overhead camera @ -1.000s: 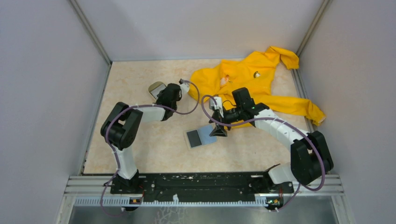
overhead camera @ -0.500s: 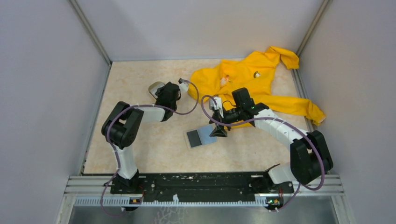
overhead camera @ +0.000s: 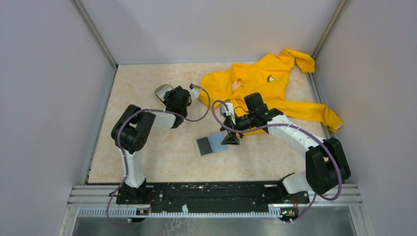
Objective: Put the credit cards into the card holder
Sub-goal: Pick up the credit card from the storage box.
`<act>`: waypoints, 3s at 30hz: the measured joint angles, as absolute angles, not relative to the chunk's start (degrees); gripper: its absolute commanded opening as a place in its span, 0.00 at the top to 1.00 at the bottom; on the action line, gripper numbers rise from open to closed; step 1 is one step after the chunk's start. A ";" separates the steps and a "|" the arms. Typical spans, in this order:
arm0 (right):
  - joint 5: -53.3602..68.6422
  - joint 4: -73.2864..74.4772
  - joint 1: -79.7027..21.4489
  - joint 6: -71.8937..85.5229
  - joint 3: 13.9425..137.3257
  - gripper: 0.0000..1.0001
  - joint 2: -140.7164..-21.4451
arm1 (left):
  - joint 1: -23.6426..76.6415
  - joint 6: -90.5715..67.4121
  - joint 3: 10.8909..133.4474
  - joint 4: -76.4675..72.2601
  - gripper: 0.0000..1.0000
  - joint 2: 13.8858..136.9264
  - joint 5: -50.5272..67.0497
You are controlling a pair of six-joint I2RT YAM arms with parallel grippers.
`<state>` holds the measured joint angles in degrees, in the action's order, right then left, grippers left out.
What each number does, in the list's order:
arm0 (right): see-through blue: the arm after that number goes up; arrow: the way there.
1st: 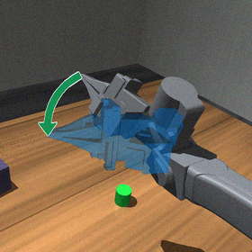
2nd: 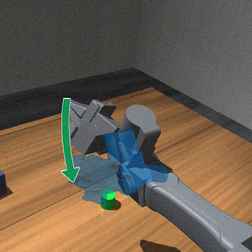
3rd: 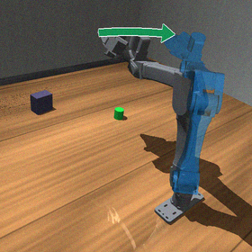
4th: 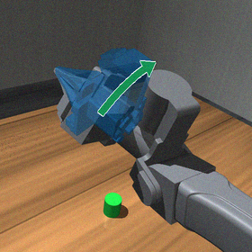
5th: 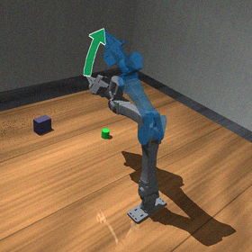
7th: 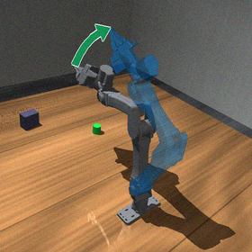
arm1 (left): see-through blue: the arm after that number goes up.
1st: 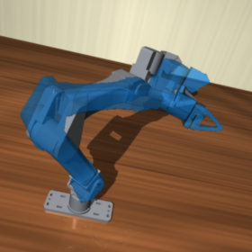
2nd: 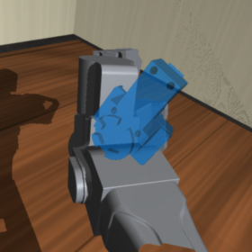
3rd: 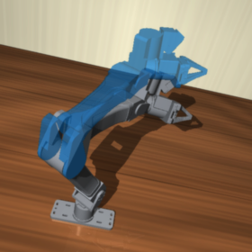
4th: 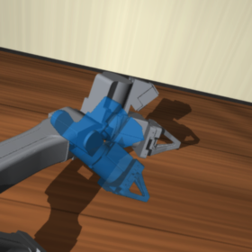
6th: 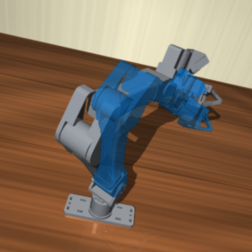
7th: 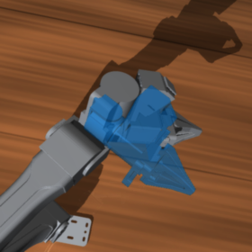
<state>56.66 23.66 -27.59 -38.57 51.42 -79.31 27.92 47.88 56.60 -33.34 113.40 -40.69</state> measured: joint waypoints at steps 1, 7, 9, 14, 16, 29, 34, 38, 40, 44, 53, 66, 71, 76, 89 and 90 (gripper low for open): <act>56.69 23.66 -27.59 -38.57 51.42 0.32 -79.31 | 27.90 47.88 56.73 -33.01 0.44 113.40 -40.62; 56.88 23.66 -27.59 -38.59 51.42 0.32 -79.31 | 27.86 47.62 57.47 -30.61 0.47 113.58 -40.03; 56.95 23.66 -27.59 -38.57 51.42 0.32 -79.31 | 27.86 47.31 57.56 -30.20 0.41 113.56 -39.99; 57.10 23.68 -27.59 -38.57 51.42 0.32 -79.37 | 27.44 44.10 57.93 -26.44 0.51 111.37 -38.41; 57.10 23.73 -27.59 -38.57 51.42 0.32 -79.42 | 27.31 43.09 58.19 -24.71 0.49 110.61 -37.71; 57.17 24.27 -27.59 -38.72 51.42 0.32 -79.42 | 27.11 39.05 58.96 -18.81 0.24 109.40 -34.04; 57.28 24.75 -27.59 -39.03 51.44 0.32 -79.61 | 24.45 32.97 61.69 -12.91 0.22 106.41 -26.65; 57.36 25.04 -27.59 -39.05 51.44 0.32 -80.14 | 21.08 27.97 66.39 -7.20 0.25 104.97 -18.68; 57.47 25.08 -27.59 -39.05 51.44 0.32 -80.25 | 19.99 26.46 68.47 -5.04 0.27 104.88 -16.14; 57.74 25.17 -27.59 -39.07 51.44 0.32 -80.34 | 18.24 23.18 72.05 0.60 0.28 105.14 -10.31; 58.81 25.43 -27.59 -39.05 51.53 0.32 -81.23 | 11.11 19.31 89.03 16.01 0.38 113.36 0.67; 59.90 26.52 -27.59 -39.05 52.31 0.32 -81.38 | 9.58 23.70 97.08 28.75 0.50 121.75 2.11; 59.94 26.63 -27.59 -39.05 52.31 0.32 -81.38 | 9.61 25.12 98.43 29.56 0.78 122.80 1.04; 60.07 26.63 -27.59 -39.05 52.31 0.32 -81.41 | 9.61 25.45 99.98 29.85 1.00 122.89 0.71; 60.10 26.68 -27.59 -39.07 52.31 0.32 -81.38 | 9.47 23.55 100.66 31.68 0.90 122.32 2.07; 60.12 26.68 -27.59 -39.05 52.31 0.32 -81.38 | 9.47 23.49 100.75 31.88 0.89 122.32 2.13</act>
